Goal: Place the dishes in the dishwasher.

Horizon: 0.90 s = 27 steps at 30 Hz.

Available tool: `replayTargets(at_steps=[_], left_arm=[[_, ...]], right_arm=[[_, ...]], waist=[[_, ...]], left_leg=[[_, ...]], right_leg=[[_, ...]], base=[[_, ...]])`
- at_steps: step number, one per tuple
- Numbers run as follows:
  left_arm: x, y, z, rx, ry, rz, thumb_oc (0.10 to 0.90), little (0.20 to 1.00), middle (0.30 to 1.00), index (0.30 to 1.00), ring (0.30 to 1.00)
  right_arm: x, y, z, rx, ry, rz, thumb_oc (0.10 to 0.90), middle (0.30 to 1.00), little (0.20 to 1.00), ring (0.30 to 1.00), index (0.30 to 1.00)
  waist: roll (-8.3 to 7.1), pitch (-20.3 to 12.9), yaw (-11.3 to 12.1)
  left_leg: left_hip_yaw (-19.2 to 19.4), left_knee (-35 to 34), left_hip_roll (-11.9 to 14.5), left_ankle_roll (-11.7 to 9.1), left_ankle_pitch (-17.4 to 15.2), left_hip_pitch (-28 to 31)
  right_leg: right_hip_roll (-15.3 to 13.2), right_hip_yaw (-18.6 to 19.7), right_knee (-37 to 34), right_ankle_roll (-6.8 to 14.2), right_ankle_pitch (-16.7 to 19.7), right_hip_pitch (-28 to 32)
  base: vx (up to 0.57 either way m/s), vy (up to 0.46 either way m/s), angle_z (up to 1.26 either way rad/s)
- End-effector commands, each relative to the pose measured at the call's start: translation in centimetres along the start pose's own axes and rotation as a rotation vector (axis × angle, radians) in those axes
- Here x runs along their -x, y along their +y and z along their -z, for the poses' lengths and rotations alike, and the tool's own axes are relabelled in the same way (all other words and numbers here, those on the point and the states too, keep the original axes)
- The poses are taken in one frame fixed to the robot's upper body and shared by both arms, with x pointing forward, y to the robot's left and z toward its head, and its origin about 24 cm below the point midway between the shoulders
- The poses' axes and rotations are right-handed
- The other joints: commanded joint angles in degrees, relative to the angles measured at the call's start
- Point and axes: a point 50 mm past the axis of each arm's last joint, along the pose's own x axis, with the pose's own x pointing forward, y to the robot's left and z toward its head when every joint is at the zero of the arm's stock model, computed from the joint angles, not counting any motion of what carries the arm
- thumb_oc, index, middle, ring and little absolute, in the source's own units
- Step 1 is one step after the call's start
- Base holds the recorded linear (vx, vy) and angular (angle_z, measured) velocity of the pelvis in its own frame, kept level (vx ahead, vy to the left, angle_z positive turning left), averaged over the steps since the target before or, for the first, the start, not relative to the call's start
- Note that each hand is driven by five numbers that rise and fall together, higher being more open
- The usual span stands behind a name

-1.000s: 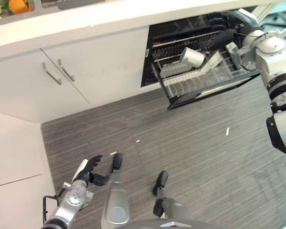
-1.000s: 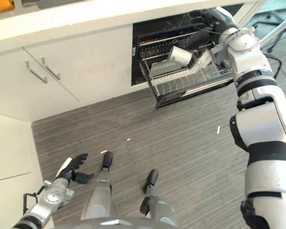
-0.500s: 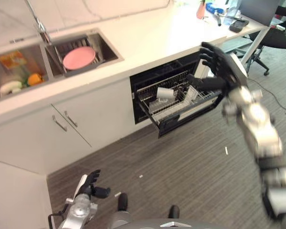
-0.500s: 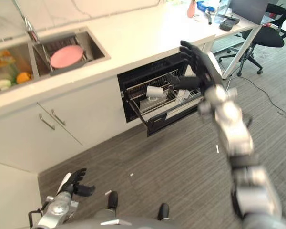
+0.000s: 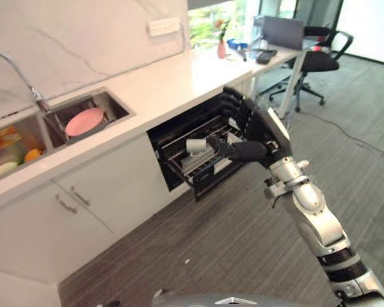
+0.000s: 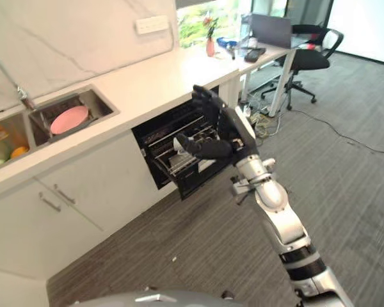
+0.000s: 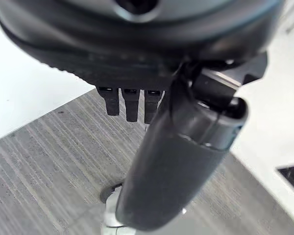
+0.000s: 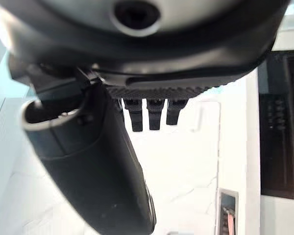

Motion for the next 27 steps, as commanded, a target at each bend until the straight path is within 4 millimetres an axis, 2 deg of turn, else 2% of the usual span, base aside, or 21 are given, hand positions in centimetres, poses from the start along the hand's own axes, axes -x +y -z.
replayTargets(at_steps=[1,3,5,8,9,10,11,12,13,14,17,18,19,20,21,22,23,24,25,26,27], left_arm=[[-0.7,4.6,-3.2,0.045,-0.122,-0.15,0.8,0.9,0.9,0.9,0.9],[-0.4,4.8,-1.9,0.072,-0.103,-0.159,0.8,0.9,0.9,0.9,0.9],[-0.1,4.6,-0.4,0.089,-0.055,-0.147,0.8,0.9,0.9,0.9,0.9],[0.0,4.3,0.7,0.067,-0.02,-0.138,0.8,0.9,0.9,0.9,0.9],[0.3,4.2,1.8,0.071,0.006,-0.137,0.8,0.9,0.9,0.9,0.9],[0.3,4.3,1.9,0.07,0.007,-0.138,0.8,0.9,0.9,0.9,0.9],[0.4,4.3,2.0,0.072,0.002,-0.141,0.8,0.9,0.9,0.9,0.9],[0.4,4.4,2.0,0.07,0.003,-0.142,0.8,0.9,0.9,0.9,0.9],[0.3,4.8,1.5,0.065,-0.009,-0.149,0.8,0.9,0.9,0.9,0.9],[0.1,5.2,0.7,0.072,-0.026,-0.164,0.8,0.9,0.9,0.9,0.9],[-0.5,7.0,-2.1,0.042,-0.089,-0.197,0.8,0.9,0.9,0.9,0.9],[-0.7,8.2,-4.4,-0.002,-0.15,-0.225,0.8,0.9,0.9,0.9,0.9],[-0.7,8.2,-4.5,-0.002,-0.15,-0.225,0.8,0.9,0.9,0.9,0.9],[-0.7,8.5,-5.7,-0.032,-0.183,-0.227,0.8,0.9,0.9,0.9,0.9],[-0.7,8.4,-6.6,-0.056,-0.209,-0.222,0.8,0.9,0.9,0.9,0.9],[-0.7,8.4,-6.6,-0.056,-0.21,-0.221,0.8,0.9,0.9,0.9,0.9],[-0.7,8.1,-7.0,-0.064,-0.223,-0.211,0.8,0.9,0.9,0.9,0.9],[-0.7,7.2,-7.3,-0.087,-0.235,-0.183,0.8,0.9,0.9,0.9,0.9],[-0.7,7.2,-7.3,-0.087,-0.235,-0.182,0.8,0.9,0.9,0.9,0.9],[-0.7,6.2,-7.1,-0.107,-0.244,-0.151,0.8,0.9,0.9,0.9,0.9],[-0.7,5.7,-7.4,-0.112,-0.254,-0.136,0.8,0.9,0.9,0.9,0.9]], right_arm=[[-2.6,0.5,-6.1,0.018,-0.333,-0.054,0.8,0.9,0.9,0.9,0.9],[-2.5,0.5,-6.0,0.014,-0.33,-0.044,0.8,0.9,0.9,0.9,0.9],[-2.0,0.1,-6.0,0.051,-0.328,-0.024,0.8,0.9,0.9,0.9,0.9],[-1.7,-0.4,-5.8,0.054,-0.321,0.006,0.8,0.9,0.9,0.9,0.9],[-1.5,-0.8,-5.9,0.063,-0.323,0.032,0.8,0.9,0.9,0.9,0.9],[-1.5,-0.8,-5.8,0.062,-0.322,0.033,0.8,0.9,0.9,0.9,0.9],[-1.1,-1.3,-6.1,0.066,-0.332,0.074,0.8,0.9,0.9,0.9,0.9],[-1.0,-1.3,-6.0,0.065,-0.33,0.075,0.8,0.9,0.9,0.9,0.9],[-0.8,-1.6,-5.9,0.074,-0.324,0.096,0.8,0.9,0.9,0.9,0.9],[-0.6,-1.6,-5.8,0.067,-0.32,0.109,0.8,0.9,0.9,0.9,0.9],[-0.8,-1.5,-5.5,0.056,-0.319,0.119,0.8,0.9,0.9,0.9,0.9],[-0.4,-1.6,-5.2,0.064,-0.304,0.133,0.8,0.9,0.9,0.9,0.9],[-0.4,-1.7,-5.2,0.065,-0.304,0.134,0.8,0.9,0.9,0.9,0.9],[-0.4,-1.5,-4.9,0.078,-0.292,0.131,0.8,0.9,0.9,0.9,0.9],[-0.3,-1.9,-4.9,0.112,-0.288,0.137,0.8,0.9,0.9,0.9,0.9],[-0.3,-1.9,-4.9,0.113,-0.289,0.138,0.8,0.9,0.9,0.9,0.9],[-0.1,-2.3,-5.2,0.146,-0.291,0.151,0.8,0.9,0.9,0.9,0.9],[0.4,-2.7,-5.6,0.167,-0.315,0.157,0.8,0.9,0.9,0.9,0.9],[0.4,-2.7,-5.6,0.168,-0.315,0.156,0.8,0.9,0.9,0.9,0.9],[1.9,-3.7,-5.5,0.201,-0.304,0.186,0.8,0.9,0.9,0.9,0.9],[2.5,-4.1,-5.5,0.215,-0.295,0.202,0.8,0.9,0.9,0.9,0.9]], waist=[[-0.2,3.04,3.27],[0.03,2.73,5.05],[0.14,2.18,6.18],[-0.52,1.33,7.23],[-0.92,0.86,7.96],[-1.02,0.68,7.82],[-1.2,-0.39,7.82],[-1.39,-0.38,8.05],[-1.9,-1.02,8.3],[-3.2,-1.92,8.45],[-7.47,-3.52,9.12],[-10.26,-4.29,8.58],[-10.24,-4.49,8.73],[-11.68,-4.86,8.0],[-12.18,-4.76,7.28],[-12.08,-4.92,7.43],[-11.48,-4.83,6.58],[-10.23,-4.38,4.12],[-10.02,-4.54,4.16],[-8.44,-3.49,-0.27],[-7.38,-2.65,-1.95]], left_leg=[[3.94,1.06,-3.91,2.84,-5.37,-0.37],[5.59,-6.98,-3.07,4.04,-6.43,-1.74],[8.49,-19.15,-0.11,3.78,-3.88,-1.24],[8.07,-25.21,1.51,3.18,-2.77,-2.35],[7.74,-26.18,4.19,1.8,-0.88,-3.97],[7.57,-26.14,4.16,1.67,-0.89,-4.1],[11.11,-26.14,5.37,2.47,-0.22,-3.55],[11.38,-26.16,5.31,2.45,-0.32,-3.29],[11.3,-26.67,5.15,2.09,1.65,-3.26],[10.85,-26.67,4.29,2.79,1.32,-2.95],[9.25,-26.49,0.21,5.16,-0.81,-1.76],[9.36,-26.67,-2.77,6.89,-2.94,-1.39],[9.48,-26.68,-2.66,6.95,-2.84,-1.62],[8.75,-26.68,-4.93,8.21,-4.42,-0.83],[8.05,-26.68,-6.82,9.33,-5.3,-0.43],[8.16,-26.68,-6.66,9.35,-5.2,-0.63],[7.35,-26.68,-7.6,10.25,-6.13,0.15],[5.06,-26.68,-9.28,11.41,-8.11,2.45],[5.02,-26.68,-9.05,11.37,-8.0,2.23],[0.3,-26.68,-10.84,11.31,-9.04,4.97],[-2.19,-26.68,-11.17,11.04,-9.33,6.27]], right_leg=[[-2.77,-0.67,-3.68,6.42,-6.64,7.69],[-2.05,0.02,-3.68,6.86,-8.17,9.26],[-1.4,0.41,-3.68,7.98,-9.47,11.21],[-1.4,0.49,-3.68,9.11,-10.63,13.05],[-1.77,0.85,-3.68,10.08,-11.58,14.45],[-1.73,0.69,-3.68,10.03,-11.7,14.45],[-1.64,0.83,-3.68,10.85,-12.3,16.18],[-1.83,1.0,-3.68,10.89,-12.34,16.27],[-2.33,0.35,-3.68,11.39,-12.36,16.78],[-3.03,0.09,-3.68,11.75,-12.05,16.7],[-6.4,-0.47,-3.53,13.37,-7.19,16.74],[-8.66,-0.23,1.27,14.28,-1.69,14.39],[-8.61,-0.04,1.22,14.3,-1.51,14.06],[-9.71,1.66,5.23,15.0,5.14,12.22],[-9.63,4.06,10.55,14.98,8.33,10.81],[-9.52,4.26,10.51,14.98,8.5,10.51],[-8.18,6.3,15.19,14.15,8.81,8.86],[-2.96,11.12,19.74,12.25,6.34,5.34],[-2.73,11.15,19.72,12.18,6.51,5.11],[5.01,16.45,20.72,10.09,-0.05,-0.18],[6.32,17.01,19.98,9.3,-2.69,-3.55]], base=[[0.18,-0.011,-0.11],[0.29,0.059,0.01],[0.28,0.128,0.02],[0.3,0.117,0.18],[0.32,0.115,-0.13],[0.43,0.241,-0.21],[0.23,0.138,-0.12],[0.36,0.244,0.02],[0.24,0.164,0.17],[0.35,0.25,0.22],[0.31,0.256,0.13],[0.19,0.196,0.32],[0.2,0.304,0.43],[0.15,0.294,0.55],[0.14,0.293,0.51],[0.14,0.266,0.77],[0.29,0.383,0.69],[0.29,0.38,0.69],[0.49,0.423,0.47],[0.4,0.232,0.71],[0.4,0.232,1.03]])
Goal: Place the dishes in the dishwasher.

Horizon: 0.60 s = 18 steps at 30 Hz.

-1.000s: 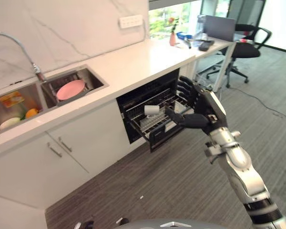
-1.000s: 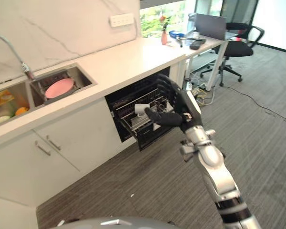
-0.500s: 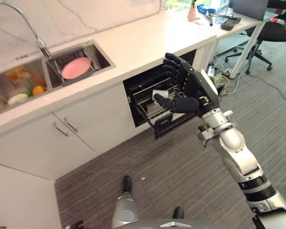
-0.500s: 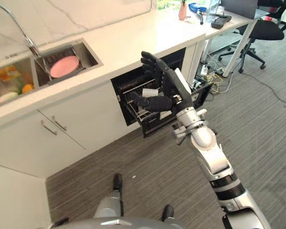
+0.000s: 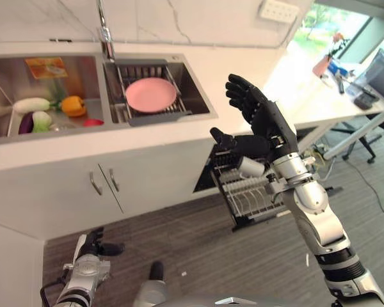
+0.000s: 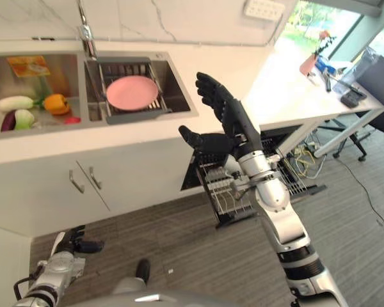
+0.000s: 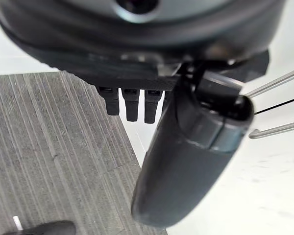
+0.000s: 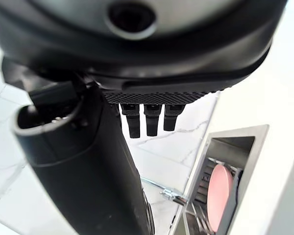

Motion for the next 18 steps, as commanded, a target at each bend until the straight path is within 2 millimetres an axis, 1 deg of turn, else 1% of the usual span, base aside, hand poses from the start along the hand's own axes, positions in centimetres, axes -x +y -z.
replayTargets(at_steps=[1,2,3,4,5,6,7,8,10,11,12,14,15,16,18], left_arm=[[0.7,1.6,2.6,-0.089,0.025,-0.029,0.8,0.9,0.9,0.9,0.9],[0.8,0.7,2.3,-0.093,0.01,-0.002,0.8,0.9,0.9,0.9,0.9],[0.7,0.4,1.8,-0.095,-0.007,0.01,0.8,0.9,0.9,0.9,0.9],[0.7,0.0,1.6,-0.098,-0.018,0.026,0.8,0.9,0.9,0.9,0.9],[0.7,0.0,1.6,-0.098,-0.018,0.026,0.8,0.9,0.9,0.9,0.9],[0.8,-0.4,1.4,-0.101,-0.024,0.04,0.8,0.9,0.9,0.9,0.9],[0.8,-1.0,1.5,-0.113,-0.022,0.065,0.8,0.9,0.9,0.9,0.9],[0.9,-1.2,1.7,-0.119,-0.018,0.078,0.8,0.9,0.9,0.9,0.9],[1.1,-1.3,2.1,-0.122,-0.01,0.084,0.8,0.9,0.9,0.9,0.9],[1.1,-1.3,2.2,-0.122,-0.01,0.083,0.8,0.9,0.9,0.9,0.9],[1.3,-1.4,2.4,-0.145,-0.018,0.099,0.8,0.9,0.9,0.9,0.9],[1.3,-1.4,2.4,-0.146,-0.018,0.1,0.8,0.9,0.9,0.9,0.9],[1.5,-1.8,2.4,-0.15,-0.029,0.111,0.8,0.9,0.9,0.9,0.9],[1.8,-2.1,2.7,-0.138,-0.036,0.119,0.8,0.9,0.9,0.9,0.9],[2.2,-2.2,3.5,-0.104,-0.022,0.124,0.8,0.9,0.9,0.9,0.9]], right_arm=[[0.4,-3.7,-5.1,0.135,-0.274,0.094,0.8,0.9,0.9,0.9,0.9],[1.1,-4.4,-4.9,0.131,-0.255,0.121,0.8,0.9,0.9,0.9,0.9],[1.3,-4.6,-4.8,0.129,-0.254,0.135,0.8,0.9,0.9,0.9,0.9],[1.5,-5.0,-4.6,0.128,-0.246,0.149,0.8,0.9,0.9,0.9,0.9],[1.5,-5.0,-4.6,0.128,-0.246,0.149,0.8,0.9,0.9,0.9,0.9],[1.9,-5.3,-4.5,0.132,-0.239,0.164,0.8,0.9,0.9,0.9,0.9],[2.7,-5.7,-4.4,0.121,-0.231,0.178,0.8,0.9,0.9,0.9,0.9],[3.0,-5.8,-4.4,0.121,-0.226,0.173,0.8,0.9,0.9,0.9,0.9],[3.1,-5.8,-4.5,0.105,-0.237,0.157,0.8,0.9,0.9,0.9,0.9],[3.1,-5.8,-4.5,0.105,-0.237,0.156,0.8,0.9,0.9,0.9,0.9],[3.0,-5.8,-5.0,0.131,-0.255,0.13,0.8,0.9,0.9,0.9,0.9],[3.0,-5.8,-5.0,0.131,-0.254,0.131,0.8,0.9,0.9,0.9,0.9],[2.5,-5.5,-5.6,0.143,-0.282,0.096,0.8,0.9,0.9,0.9,0.9],[1.9,-5.6,-5.6,0.144,-0.288,0.083,0.8,0.9,0.9,0.9,0.9],[1.5,-5.5,-5.7,0.141,-0.294,0.07,0.8,0.9,0.9,0.9,0.9]], waist=[[2.4,0.84,-4.49],[3.75,2.09,-5.52],[4.2,2.85,-6.57],[4.1,3.23,-7.63],[4.1,3.23,-7.63],[3.98,3.68,-8.94],[4.08,4.43,-11.07],[3.93,4.55,-11.69],[3.36,4.61,-11.76],[3.38,4.7,-11.94],[2.84,4.4,-11.72],[2.85,4.55,-11.92],[2.8,3.96,-11.45],[3.38,3.09,-10.67],[3.8,2.58,-9.91]], left_leg=[[-5.27,-3.64,0.12,-7.45,3.41,0.06],[-7.21,-3.64,0.7,-8.36,2.81,1.98],[-8.54,-3.64,0.61,-8.66,2.39,3.1],[-9.75,-3.64,0.06,-8.71,1.85,4.06],[-9.75,-3.64,0.06,-8.71,1.85,4.06],[-11.16,-3.64,-0.53,-8.6,1.35,5.03],[-13.98,-3.64,-1.29,-8.24,0.1,7.14],[-15.09,-3.64,-1.73,-8.03,-0.37,7.98],[-16.52,-3.64,-2.66,-7.63,-0.97,8.99],[-16.71,-3.64,-2.65,-7.63,-0.97,9.1],[-17.4,-3.64,-3.62,-7.18,-1.31,9.48],[-17.63,-3.64,-3.64,-7.16,-1.32,9.7],[-16.27,-3.64,-3.52,-7.23,-2.07,10.22],[-15.44,-3.64,-3.43,-7.23,-2.25,10.8],[-15.42,-3.64,-3.15,-7.57,-2.72,11.6]], right_leg=[[13.71,-1.77,-12.38,-6.53,-5.52,2.79],[13.09,-5.0,-16.05,-7.51,-6.48,-0.41],[13.84,-5.9,-17.52,-7.9,-6.77,-1.89],[14.86,-5.44,-19.95,-8.07,-6.35,-3.47],[14.86,-5.44,-19.95,-8.07,-6.35,-3.47],[15.92,-3.61,-22.53,-8.05,-5.71,-4.75],[17.35,0.96,-25.64,-7.83,-4.21,-5.9],[17.9,2.67,-26.88,-7.61,-3.42,-6.23],[17.9,2.58,-28.62,-7.27,-1.85,-6.14],[17.85,2.4,-28.8,-7.28,-1.81,-5.9],[17.22,2.02,-30.62,-7.63,-1.07,-4.45],[17.14,1.8,-30.93,-7.64,-1.01,-4.04],[15.33,0.66,-32.66,-7.72,-0.6,-1.24],[15.32,1.05,-33.62,-8.44,-1.17,1.42],[14.81,-0.59,-34.39,-8.62,-1.57,3.17]], base=[[0.32,0.081,1.68],[0.28,0.049,1.93],[0.38,0.051,1.46],[0.18,0.015,0.62],[0.21,0.011,0.53],[0.31,0.024,0.95],[0.38,0.03,1.35],[0.33,0.02,1.23],[0.14,-0.004,1.31],[0.13,-0.011,1.08],[0.09,-0.005,0.93],[0.08,-0.02,0.76],[0.16,-0.051,1.18],[0.2,-0.059,1.22],[0.12,-0.05,0.23]])
